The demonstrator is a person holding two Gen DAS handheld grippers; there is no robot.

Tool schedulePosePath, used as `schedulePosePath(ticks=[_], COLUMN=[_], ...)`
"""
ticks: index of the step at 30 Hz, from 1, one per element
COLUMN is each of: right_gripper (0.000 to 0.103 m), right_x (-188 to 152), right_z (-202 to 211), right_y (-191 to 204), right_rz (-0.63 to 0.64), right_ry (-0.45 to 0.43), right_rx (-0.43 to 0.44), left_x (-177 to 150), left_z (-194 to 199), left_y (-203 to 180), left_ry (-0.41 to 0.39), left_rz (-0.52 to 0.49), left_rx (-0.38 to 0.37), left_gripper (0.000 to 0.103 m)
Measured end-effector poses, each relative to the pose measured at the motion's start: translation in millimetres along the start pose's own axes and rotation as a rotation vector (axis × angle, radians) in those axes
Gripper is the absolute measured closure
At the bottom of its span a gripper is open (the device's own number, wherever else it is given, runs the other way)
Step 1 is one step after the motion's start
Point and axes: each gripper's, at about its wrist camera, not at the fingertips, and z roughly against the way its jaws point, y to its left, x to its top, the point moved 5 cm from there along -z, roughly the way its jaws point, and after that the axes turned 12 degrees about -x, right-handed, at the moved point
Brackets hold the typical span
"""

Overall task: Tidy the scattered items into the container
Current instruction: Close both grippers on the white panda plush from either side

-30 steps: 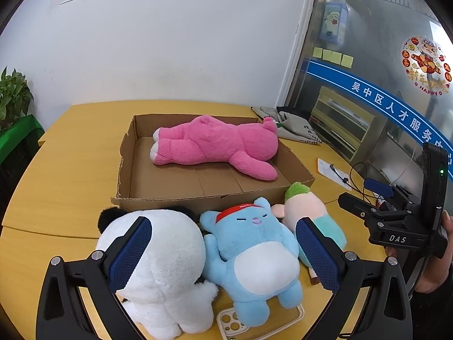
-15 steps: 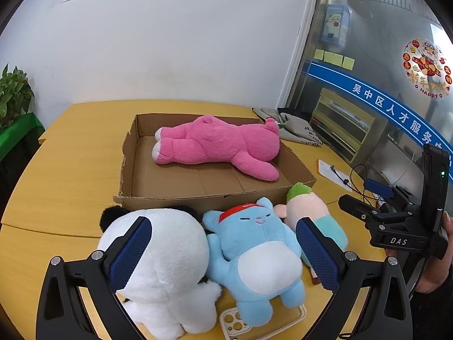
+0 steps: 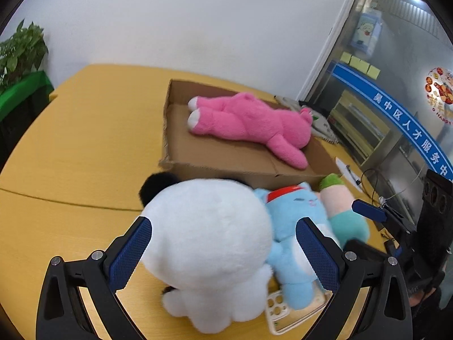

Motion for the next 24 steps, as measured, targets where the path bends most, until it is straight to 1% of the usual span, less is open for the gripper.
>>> schedulePosePath(ticks=[2,4,6,8,10,11,12,13,14,16,17,18,19,21,24], right_gripper=[0.001,0.001,0.001,0.001,0.001,0.001,0.003,0.006,0.006,0.015,0.017,0.023,0.028,0.033,0.035], right_x=[-5,-9,-12,-16,-22,-25,-28,-31,-34,-36,-36,-36,-36,-33,-28], right_z=[-9,-16,-24,-35,-52,-61,-70,-77,-81,-81,-78,-76,-74,-68,-57], right_y=[20,44,65,80,94,98,101,101,100,104,106,106,105,101,95], right_rz=[0.024,0.065,0.114,0.141,0.161,0.164,0.151,0.129,0.106,0.092,0.089,0.088,0.087,0.064,0.035], right_ry=[0.02,0.019,0.006,0.015,0.035,0.034,0.043,0.056,0.058,0.037,0.03,0.024,0.018,0.013,-0.009], right_rx=[0.049,0.08,0.093,0.105,0.101,0.092,0.09,0.09,0.087,0.081,0.076,0.072,0.072,0.085,0.103], left_x=[-5,-9,-14,-17,-17,-17,-18,-18,-19,-19,-19,-19,-19,-17,-9], left_z=[-16,-30,-42,-50,-50,-50,-50,-49,-48,-45,-44,-43,-41,-35,-21], left_y=[17,29,40,45,41,37,35,33,33,36,38,39,37,30,13], left_ry=[0.054,0.088,0.119,0.135,0.142,0.15,0.157,0.164,0.167,0.163,0.159,0.157,0.153,0.139,0.107], left_rz=[0.008,0.025,0.052,0.068,0.051,0.031,0.019,0.014,0.016,0.034,0.043,0.05,0.055,0.044,0.005], left_rx=[-0.018,-0.034,-0.048,-0.083,-0.09,-0.091,-0.093,-0.092,-0.092,-0.108,-0.117,-0.121,-0.124,-0.12,-0.102], left_gripper=[0.0,0.0,0.0,0.0,0.001,0.005,0.009,0.01,0.012,0.016,0.018,0.021,0.022,0.023,0.023])
